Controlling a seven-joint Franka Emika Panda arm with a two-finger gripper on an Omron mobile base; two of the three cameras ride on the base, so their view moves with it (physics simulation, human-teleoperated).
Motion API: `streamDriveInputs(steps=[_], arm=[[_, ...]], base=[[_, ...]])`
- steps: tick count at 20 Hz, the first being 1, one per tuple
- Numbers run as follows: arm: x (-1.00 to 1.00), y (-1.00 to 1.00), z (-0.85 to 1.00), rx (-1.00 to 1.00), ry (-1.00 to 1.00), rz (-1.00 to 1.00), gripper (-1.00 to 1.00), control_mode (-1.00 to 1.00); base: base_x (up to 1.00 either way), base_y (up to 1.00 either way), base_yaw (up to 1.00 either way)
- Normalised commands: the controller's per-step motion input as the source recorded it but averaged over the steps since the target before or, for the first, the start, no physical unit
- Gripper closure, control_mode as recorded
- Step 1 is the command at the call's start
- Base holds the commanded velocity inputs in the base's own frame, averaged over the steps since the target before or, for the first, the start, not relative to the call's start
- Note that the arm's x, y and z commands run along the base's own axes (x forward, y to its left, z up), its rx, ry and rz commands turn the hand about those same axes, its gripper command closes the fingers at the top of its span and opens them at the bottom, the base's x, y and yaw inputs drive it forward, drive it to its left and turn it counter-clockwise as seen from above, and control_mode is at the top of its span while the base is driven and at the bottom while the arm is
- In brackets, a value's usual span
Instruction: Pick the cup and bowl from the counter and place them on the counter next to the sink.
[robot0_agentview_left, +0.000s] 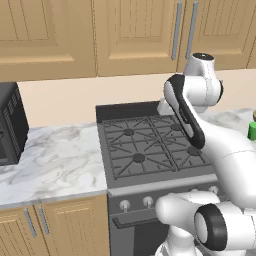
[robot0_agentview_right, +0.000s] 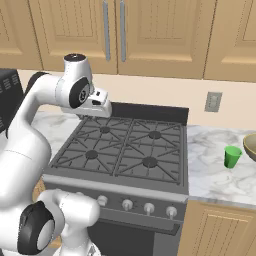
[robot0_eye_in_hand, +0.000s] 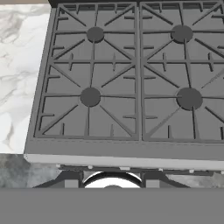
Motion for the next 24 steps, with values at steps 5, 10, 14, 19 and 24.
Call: streamDriveInputs(steps=[5,10,14,19,24], arm=[[0.01,-0.09,-0.07,0.0,0.0,0.0,-1.0,-1.0],[0.01,-0.67,-0.17,0.0,0.01,0.0,-1.0,-1.0],[0.03,-1.0,-0.2,0.0,0.05,0.0,-1.0,-1.0],[0.06,-1.0,-0.24,0.0,0.09,0.0,-1.0,-1.0],[0.04,-1.0,-0.2,0.0,0.1,0.0,-1.0,-1.0]], base=[[0.0,0.0,0.0],[0.0,0.0,0.0],[0.0,0.0,0.0],[0.0,0.0,0.0],[0.0,0.0,0.0]])
